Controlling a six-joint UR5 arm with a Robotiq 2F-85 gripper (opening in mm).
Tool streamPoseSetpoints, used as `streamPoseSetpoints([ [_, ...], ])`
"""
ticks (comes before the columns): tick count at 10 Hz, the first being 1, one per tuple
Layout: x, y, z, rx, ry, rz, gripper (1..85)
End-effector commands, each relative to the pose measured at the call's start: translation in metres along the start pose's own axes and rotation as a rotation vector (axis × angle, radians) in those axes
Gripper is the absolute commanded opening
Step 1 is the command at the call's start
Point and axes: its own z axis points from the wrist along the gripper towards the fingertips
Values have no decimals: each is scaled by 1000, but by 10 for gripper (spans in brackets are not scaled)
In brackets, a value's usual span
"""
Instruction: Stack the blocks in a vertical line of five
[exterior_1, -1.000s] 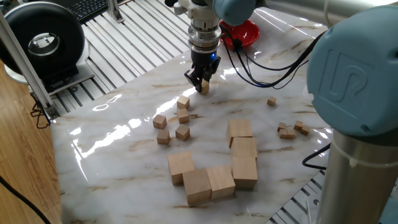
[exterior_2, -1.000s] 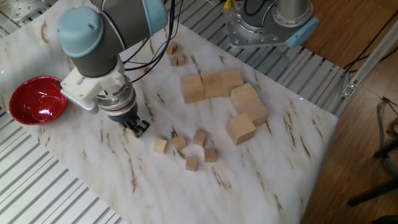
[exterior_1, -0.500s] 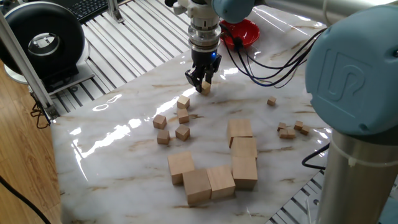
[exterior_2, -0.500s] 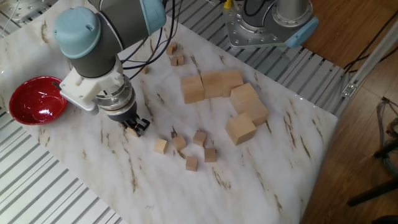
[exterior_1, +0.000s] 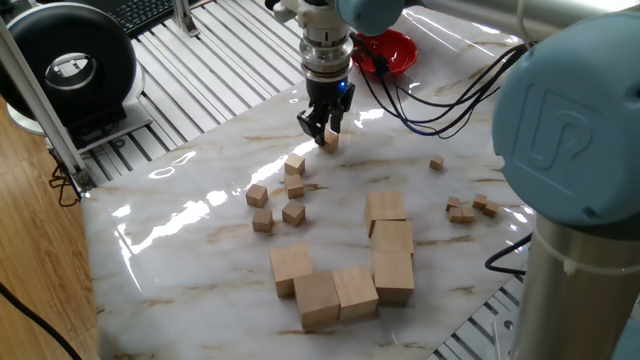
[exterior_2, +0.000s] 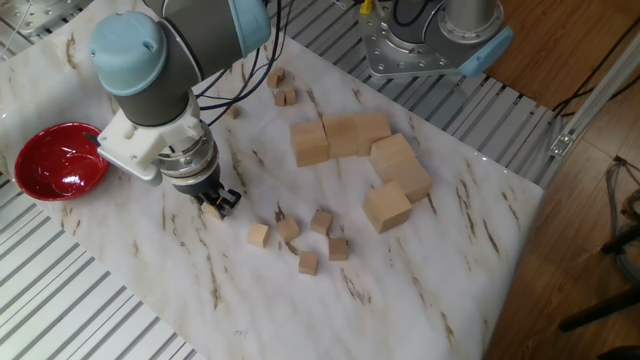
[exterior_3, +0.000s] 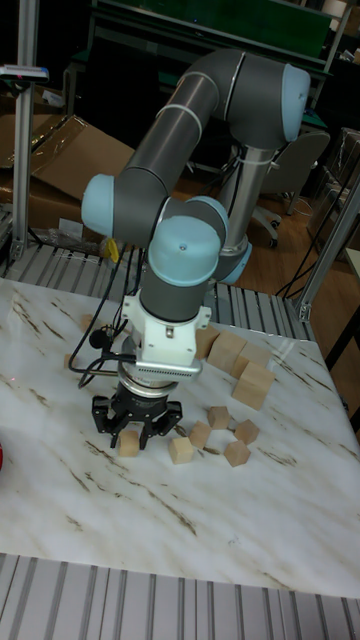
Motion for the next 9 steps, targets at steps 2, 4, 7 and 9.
streamPoseSetpoints([
  [2, 0, 31, -17, -59, -6, 20, 457],
  [4, 1, 39, -22, -60, -7, 31, 453],
  [7, -1, 32, -19, -54, -10, 19, 440],
  [9, -2, 28, -18, -55, -13, 11, 440],
])
